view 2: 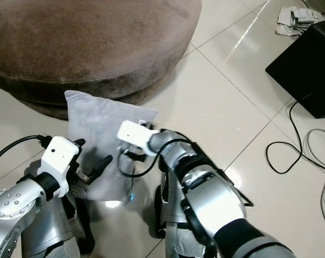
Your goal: Move the pillow to the sofa from floor
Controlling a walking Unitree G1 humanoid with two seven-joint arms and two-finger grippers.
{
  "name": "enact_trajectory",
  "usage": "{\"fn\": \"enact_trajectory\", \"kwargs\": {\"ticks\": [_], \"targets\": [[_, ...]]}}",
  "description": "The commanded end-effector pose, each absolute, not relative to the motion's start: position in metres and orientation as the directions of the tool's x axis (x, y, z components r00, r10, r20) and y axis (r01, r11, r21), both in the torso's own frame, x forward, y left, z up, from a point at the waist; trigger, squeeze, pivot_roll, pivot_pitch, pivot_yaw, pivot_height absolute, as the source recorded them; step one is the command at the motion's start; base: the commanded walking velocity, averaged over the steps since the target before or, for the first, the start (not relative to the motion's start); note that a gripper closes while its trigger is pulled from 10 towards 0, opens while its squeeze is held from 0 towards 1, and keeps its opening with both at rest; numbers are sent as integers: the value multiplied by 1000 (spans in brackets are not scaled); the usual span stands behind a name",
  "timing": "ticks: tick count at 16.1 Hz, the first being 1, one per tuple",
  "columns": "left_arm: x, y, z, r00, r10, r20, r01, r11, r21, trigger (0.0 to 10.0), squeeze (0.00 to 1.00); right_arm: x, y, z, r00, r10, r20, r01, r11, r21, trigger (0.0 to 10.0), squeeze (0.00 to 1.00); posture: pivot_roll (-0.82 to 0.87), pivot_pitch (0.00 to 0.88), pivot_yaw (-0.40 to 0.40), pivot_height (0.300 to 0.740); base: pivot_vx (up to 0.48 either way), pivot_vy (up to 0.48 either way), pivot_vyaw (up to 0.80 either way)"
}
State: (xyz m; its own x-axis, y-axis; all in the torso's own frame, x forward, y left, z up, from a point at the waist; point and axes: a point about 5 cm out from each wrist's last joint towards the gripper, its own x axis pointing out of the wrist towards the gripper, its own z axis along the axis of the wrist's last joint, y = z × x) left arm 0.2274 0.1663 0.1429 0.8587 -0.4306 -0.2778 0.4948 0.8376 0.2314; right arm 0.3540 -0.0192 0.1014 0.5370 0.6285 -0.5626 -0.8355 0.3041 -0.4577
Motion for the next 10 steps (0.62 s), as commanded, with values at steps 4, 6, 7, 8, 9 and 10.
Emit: {"fn": "enact_trajectory", "kwargs": {"ticks": [4, 6, 7, 8, 9, 10], "targets": [[222, 163, 141, 848, -445, -289, 513, 827, 231, 10000, 0, 348, -14, 95, 509, 641, -575, -857, 310, -412, 10000, 0, 55, 391, -191, 455, 0, 0, 0], [223, 162, 140, 849, -441, -290, 509, 831, 225, 10000, 0, 354, -22, 99, 549, 634, -545, -835, 389, -389, 10000, 0, 49, 370, -187, 455, 0, 0, 0], [224, 161, 139, 852, -438, -288, 504, 836, 219, 10000, 0, 357, -26, 102, 563, 635, -529, -826, 428, -366, 10000, 0, 49, 370, -187, 455, 0, 0, 0], [228, 163, 139, 870, -410, -274, 465, 866, 183, 10000, 0, 360, -30, 105, 577, 641, -506, -817, 468, -339, 10000, 0, 36, 334, -177, 455, 0, 0, 0], [232, 164, 139, 889, -375, -261, 419, 898, 136, 10000, 0, 363, -34, 109, 592, 647, -481, -805, 507, -309, 10000, 0, 36, 334, -177, 455, 0, 0, 0], [241, 170, 133, 923, -289, -253, 308, 951, 40, 10000, 0, 368, -44, 114, 625, 643, -443, -777, 568, -271, 10000, 0, 21, 285, -160, 455, 0, 0, 0]]}}
